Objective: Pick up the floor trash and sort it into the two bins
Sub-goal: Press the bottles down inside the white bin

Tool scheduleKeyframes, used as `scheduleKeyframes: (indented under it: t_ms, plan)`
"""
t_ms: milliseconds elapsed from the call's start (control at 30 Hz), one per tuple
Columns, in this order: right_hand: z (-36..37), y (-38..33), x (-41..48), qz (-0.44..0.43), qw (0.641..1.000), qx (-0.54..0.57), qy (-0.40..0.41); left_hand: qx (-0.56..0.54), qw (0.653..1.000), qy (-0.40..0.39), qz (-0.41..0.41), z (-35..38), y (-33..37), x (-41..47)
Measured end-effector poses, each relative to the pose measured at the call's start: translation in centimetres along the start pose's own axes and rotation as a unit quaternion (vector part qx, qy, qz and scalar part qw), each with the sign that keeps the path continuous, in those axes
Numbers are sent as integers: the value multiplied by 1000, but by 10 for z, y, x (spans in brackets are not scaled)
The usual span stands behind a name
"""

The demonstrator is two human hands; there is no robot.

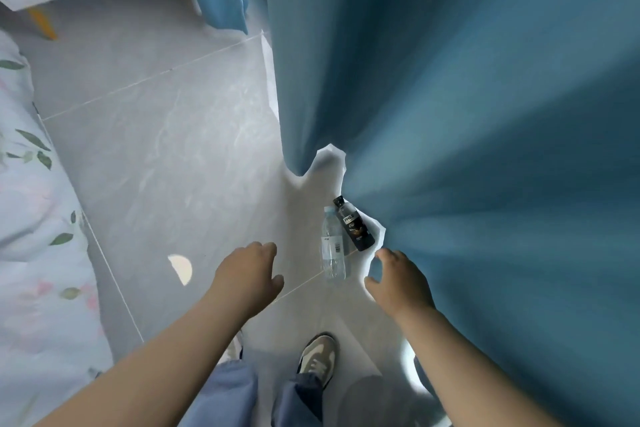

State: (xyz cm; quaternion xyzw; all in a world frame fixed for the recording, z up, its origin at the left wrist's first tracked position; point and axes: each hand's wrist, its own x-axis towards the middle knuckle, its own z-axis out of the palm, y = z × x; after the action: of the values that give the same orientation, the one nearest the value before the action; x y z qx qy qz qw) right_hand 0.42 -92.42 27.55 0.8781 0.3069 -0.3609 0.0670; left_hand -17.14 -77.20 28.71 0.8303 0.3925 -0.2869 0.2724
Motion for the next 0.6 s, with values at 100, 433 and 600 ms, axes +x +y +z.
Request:
scheduleKeyframes:
  t_ms: [100,433,600]
  plan:
    - [31,7,31,13,1000,3,-6,-6,1000,-12,-11,33,-8,32]
    - [105,28,132,24,999,1,25,-3,1000,0,28,117,-8,135]
    - [135,40,172,27,999,2,40,4,998,22,57,151,6,178]
